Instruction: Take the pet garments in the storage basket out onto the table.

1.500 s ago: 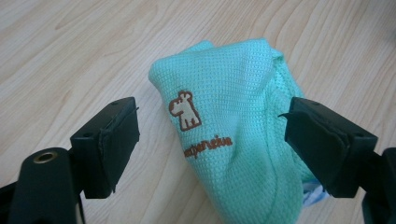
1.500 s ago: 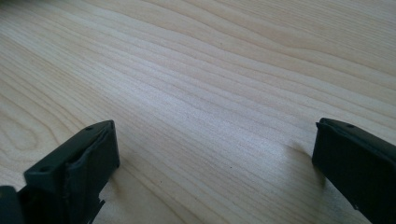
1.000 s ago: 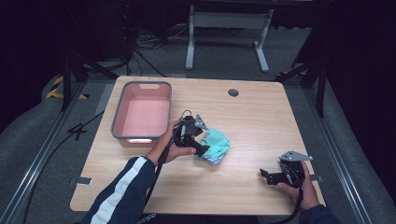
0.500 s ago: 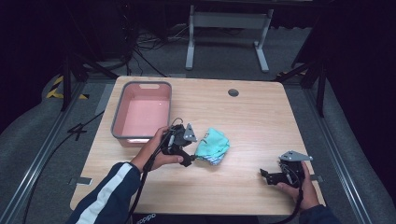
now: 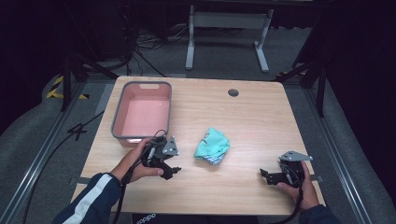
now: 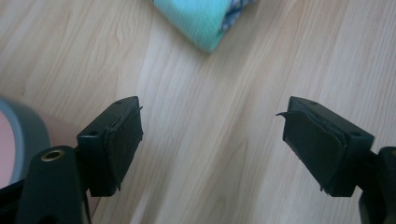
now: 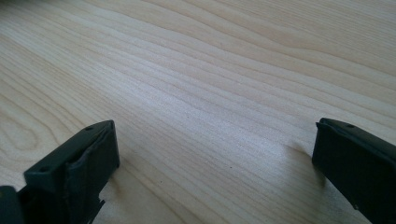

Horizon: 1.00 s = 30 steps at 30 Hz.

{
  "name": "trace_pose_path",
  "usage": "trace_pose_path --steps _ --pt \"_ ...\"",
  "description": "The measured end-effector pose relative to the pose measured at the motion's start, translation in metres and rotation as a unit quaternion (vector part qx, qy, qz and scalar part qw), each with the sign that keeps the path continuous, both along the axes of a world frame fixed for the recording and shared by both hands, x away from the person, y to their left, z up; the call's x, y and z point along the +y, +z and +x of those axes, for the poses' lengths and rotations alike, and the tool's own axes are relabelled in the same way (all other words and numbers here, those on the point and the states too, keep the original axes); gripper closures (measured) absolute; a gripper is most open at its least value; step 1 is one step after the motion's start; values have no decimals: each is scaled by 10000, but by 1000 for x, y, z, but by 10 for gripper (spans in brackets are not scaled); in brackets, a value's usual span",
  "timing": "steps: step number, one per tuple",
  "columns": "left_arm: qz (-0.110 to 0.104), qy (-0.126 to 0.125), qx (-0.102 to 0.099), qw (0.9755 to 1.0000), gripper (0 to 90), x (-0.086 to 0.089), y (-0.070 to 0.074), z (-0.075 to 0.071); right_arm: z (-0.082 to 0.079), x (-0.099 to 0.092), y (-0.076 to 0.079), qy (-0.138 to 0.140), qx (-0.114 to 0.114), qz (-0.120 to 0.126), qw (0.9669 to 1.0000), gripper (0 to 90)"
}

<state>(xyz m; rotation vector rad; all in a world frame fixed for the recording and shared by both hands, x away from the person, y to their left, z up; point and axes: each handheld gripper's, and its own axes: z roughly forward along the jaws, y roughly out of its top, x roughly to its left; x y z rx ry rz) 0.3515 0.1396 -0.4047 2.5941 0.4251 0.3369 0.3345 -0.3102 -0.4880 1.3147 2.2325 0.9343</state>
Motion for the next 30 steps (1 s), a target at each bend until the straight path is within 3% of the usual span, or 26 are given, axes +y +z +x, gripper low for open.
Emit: trace_pose_path --steps 13,23,28,30 --pt "340 241 -69 9991 192 43 -19 -18 0 0 0 -1 -9 -8 10000 8" --pt "600 545 -85 9967 180 80 -39 -24 0 0 0 -7 -2 -1 10000 8" --pt "588 704 -86 9957 175 97 -48 -23 0 0 0 -8 -4 -4 10000 8" --pt "358 785 -67 9963 160 107 -51 -23 0 0 0 -9 -1 0 10000 8"
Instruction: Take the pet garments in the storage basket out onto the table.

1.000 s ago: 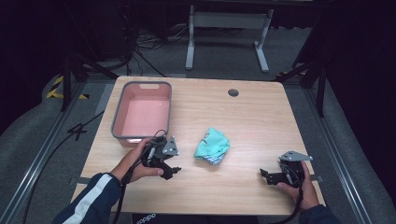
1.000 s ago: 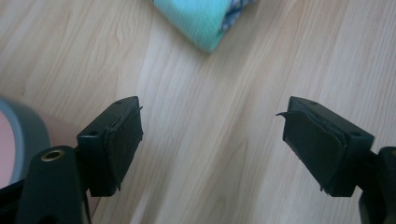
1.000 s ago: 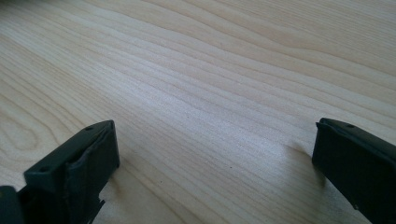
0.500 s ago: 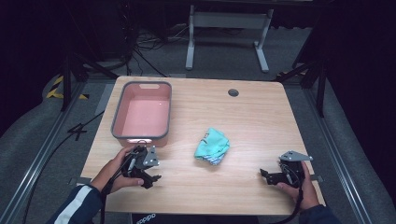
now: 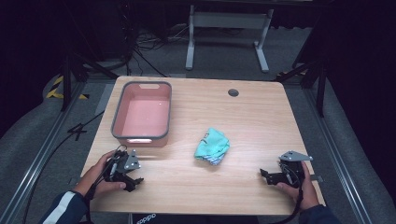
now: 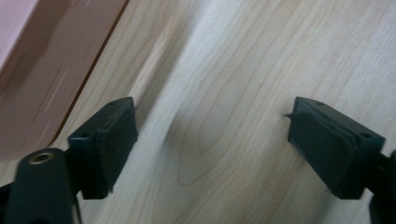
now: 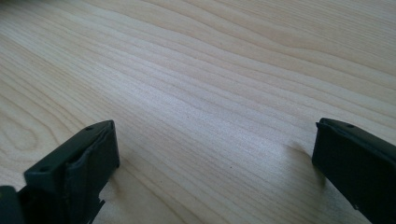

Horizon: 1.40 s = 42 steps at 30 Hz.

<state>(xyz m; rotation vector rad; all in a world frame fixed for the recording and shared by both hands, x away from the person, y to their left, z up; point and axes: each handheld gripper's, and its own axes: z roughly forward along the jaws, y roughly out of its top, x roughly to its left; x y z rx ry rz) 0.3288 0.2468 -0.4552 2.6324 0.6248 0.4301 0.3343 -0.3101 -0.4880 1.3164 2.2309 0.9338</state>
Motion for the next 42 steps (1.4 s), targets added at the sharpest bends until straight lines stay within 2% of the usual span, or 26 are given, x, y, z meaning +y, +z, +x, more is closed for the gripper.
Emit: trace_pose_path --steps 3,5,7,8,11,13,14,15,17,18,19,20,42 --pt "-279 104 47 9995 158 14 -3 0 0 0 0 -2 -2 -1 10000 8" --pt "-564 214 138 9981 157 23 -7 0 0 0 0 -1 -2 -1 10000 8" --pt "-720 294 152 9969 154 30 -9 -1 0 0 0 -2 -4 -4 10000 8" --pt "-720 294 152 9969 154 30 -9 -1 0 0 0 -2 -1 -1 10000 8" --pt "-1091 419 212 9929 153 41 -14 -3 0 0 0 -3 -4 -2 10000 8" --pt "-1163 429 215 9921 152 44 -16 -4 0 0 0 -2 -5 -3 10000 8" --pt "-1354 524 286 9890 152 50 -18 -4 0 0 0 3 -5 -5 10000 7" --pt "-1466 563 339 9870 152 54 -20 -4 0 0 0 10 -3 -8 10000 7" --pt "-1577 548 201 9858 151 57 -23 -7 0 0 0 9 -2 -8 10000 8" --pt "-1678 552 207 9841 151 58 -25 -8 0 0 0 12 -3 -7 10000 7" --pt "-1678 552 207 9841 150 58 -25 -8 0 0 0 12 -3 -7 10000 7" --pt "-1786 539 110 9824 143 60 -27 -9 0 0 0 18 0 -7 10000 8" --pt "-1803 589 100 9818 141 60 -28 -10 0 0 0 -6 0 0 10000 8"
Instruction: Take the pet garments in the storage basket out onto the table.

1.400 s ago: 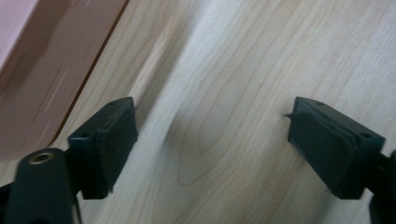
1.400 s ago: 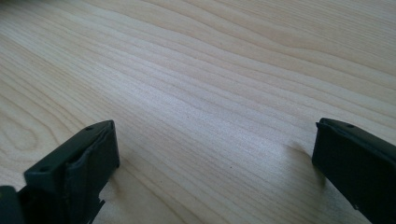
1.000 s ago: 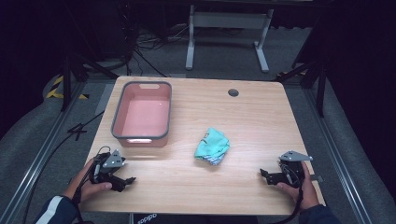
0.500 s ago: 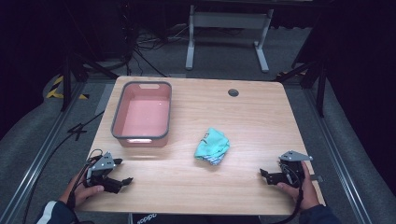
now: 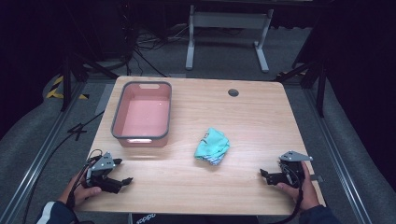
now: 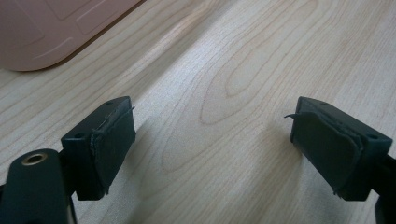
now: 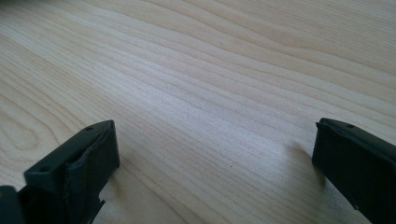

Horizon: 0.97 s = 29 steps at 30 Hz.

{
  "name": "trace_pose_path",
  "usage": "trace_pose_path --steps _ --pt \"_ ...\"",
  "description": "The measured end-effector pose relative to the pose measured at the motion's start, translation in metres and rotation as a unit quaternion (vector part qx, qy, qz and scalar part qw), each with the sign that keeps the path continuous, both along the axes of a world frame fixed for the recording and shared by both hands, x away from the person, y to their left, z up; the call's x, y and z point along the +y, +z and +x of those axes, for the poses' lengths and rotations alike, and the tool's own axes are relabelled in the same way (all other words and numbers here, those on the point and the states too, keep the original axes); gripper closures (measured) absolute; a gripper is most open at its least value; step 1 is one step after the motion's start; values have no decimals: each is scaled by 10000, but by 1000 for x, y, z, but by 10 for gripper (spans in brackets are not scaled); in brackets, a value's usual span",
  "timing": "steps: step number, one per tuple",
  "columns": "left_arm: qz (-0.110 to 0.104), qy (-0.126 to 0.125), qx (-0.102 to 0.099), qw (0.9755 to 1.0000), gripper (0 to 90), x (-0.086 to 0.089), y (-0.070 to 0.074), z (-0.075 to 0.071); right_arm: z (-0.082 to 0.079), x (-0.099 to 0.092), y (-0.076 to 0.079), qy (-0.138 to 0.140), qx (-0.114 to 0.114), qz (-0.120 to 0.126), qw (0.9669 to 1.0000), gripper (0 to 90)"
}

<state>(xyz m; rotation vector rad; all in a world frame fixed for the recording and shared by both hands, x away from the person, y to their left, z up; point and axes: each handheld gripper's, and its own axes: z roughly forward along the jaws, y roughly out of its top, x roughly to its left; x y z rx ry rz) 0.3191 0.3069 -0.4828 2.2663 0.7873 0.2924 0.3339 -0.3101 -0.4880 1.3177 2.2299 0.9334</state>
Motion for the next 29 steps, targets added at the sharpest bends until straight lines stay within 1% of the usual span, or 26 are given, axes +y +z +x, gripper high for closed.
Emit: trace_pose_path --steps 18,29 --pt "20 -10 -17 10000 137 0 0 1 0 0 0 8 0 4 10000 8" --pt "29 17 17 10000 125 0 0 1 0 0 0 27 -4 0 10000 8"
